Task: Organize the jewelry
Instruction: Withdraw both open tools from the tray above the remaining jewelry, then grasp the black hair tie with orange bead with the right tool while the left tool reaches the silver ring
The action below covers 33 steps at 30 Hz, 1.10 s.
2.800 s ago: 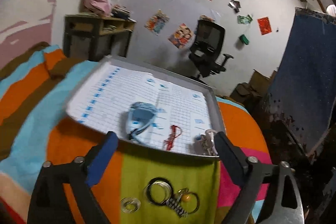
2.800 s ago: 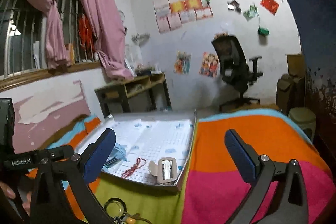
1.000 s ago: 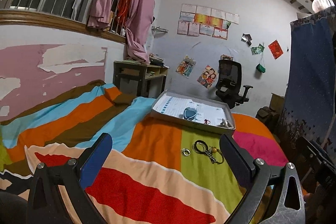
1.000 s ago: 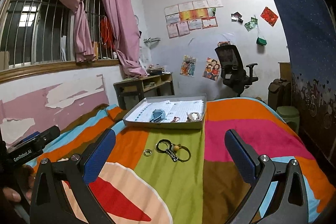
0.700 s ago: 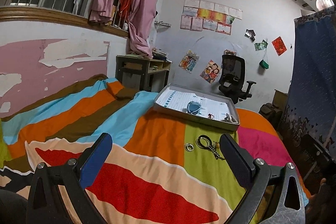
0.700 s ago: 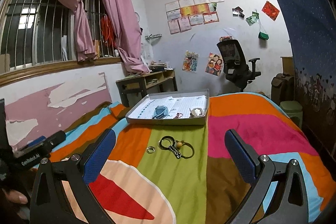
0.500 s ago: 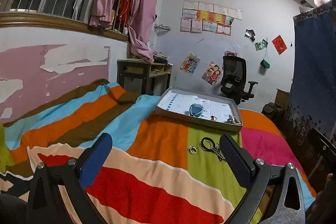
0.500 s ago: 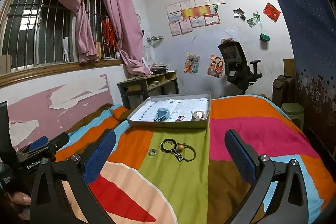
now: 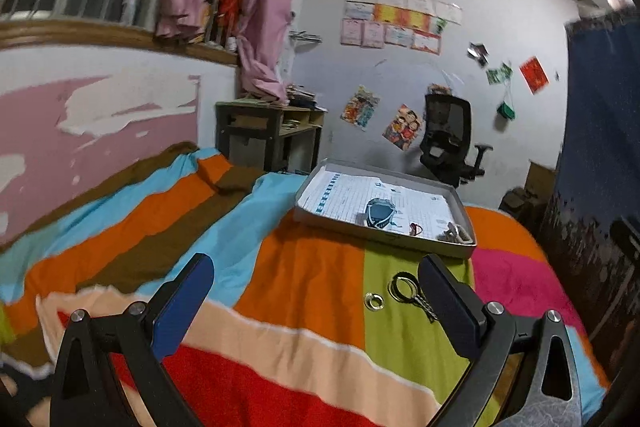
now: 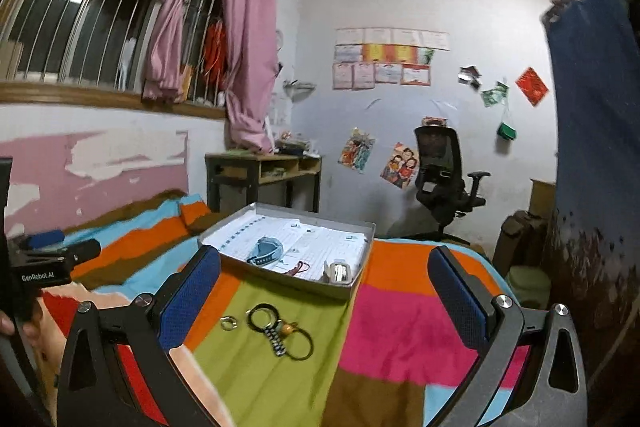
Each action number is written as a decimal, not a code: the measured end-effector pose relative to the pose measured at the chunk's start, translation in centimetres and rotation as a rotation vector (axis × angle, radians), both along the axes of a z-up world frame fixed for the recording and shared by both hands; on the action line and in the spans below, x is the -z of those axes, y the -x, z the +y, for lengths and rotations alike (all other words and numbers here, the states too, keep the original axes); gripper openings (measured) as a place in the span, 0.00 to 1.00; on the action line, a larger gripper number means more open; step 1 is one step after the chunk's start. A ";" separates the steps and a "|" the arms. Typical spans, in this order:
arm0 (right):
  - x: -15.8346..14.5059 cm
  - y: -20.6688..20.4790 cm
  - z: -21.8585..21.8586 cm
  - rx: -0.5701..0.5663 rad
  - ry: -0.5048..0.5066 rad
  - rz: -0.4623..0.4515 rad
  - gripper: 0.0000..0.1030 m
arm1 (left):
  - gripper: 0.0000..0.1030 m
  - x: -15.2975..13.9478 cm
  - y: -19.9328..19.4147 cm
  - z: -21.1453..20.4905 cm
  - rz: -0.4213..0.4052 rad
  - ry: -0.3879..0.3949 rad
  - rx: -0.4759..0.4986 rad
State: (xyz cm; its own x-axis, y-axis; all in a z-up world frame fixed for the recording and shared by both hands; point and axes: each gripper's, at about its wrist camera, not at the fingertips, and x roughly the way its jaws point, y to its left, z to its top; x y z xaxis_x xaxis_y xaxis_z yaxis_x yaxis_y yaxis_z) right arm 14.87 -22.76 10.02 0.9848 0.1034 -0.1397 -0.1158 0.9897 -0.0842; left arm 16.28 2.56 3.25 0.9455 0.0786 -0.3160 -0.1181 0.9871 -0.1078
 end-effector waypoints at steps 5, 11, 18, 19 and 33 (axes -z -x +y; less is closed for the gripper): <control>-0.9 -5.1 0.7 0.012 0.007 0.019 0.99 | 1.00 -0.4 -5.1 -1.2 0.032 -0.088 0.123; 0.3 -10.4 0.6 0.008 -0.063 0.108 0.99 | 1.00 2.0 -10.3 -1.1 0.128 -0.029 0.167; 6.9 -14.3 0.7 -0.056 -0.061 0.275 0.99 | 1.00 7.0 -13.8 -1.1 0.253 0.043 0.212; 8.2 -14.8 0.9 -0.070 -0.039 0.312 0.98 | 1.00 7.6 -14.0 -1.4 0.264 0.029 0.220; 17.4 -20.2 3.2 -0.172 -0.106 0.619 0.47 | 0.36 13.7 -18.4 -1.5 0.414 0.122 0.425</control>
State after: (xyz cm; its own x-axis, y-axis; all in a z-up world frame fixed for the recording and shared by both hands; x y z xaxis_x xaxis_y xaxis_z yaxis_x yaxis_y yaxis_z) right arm 35.05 -19.51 -7.36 0.6938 0.2965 -0.6563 -0.2691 0.9520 0.1456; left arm 34.65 1.05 -10.50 0.6824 -0.3392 -0.6475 0.2274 0.9404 -0.2529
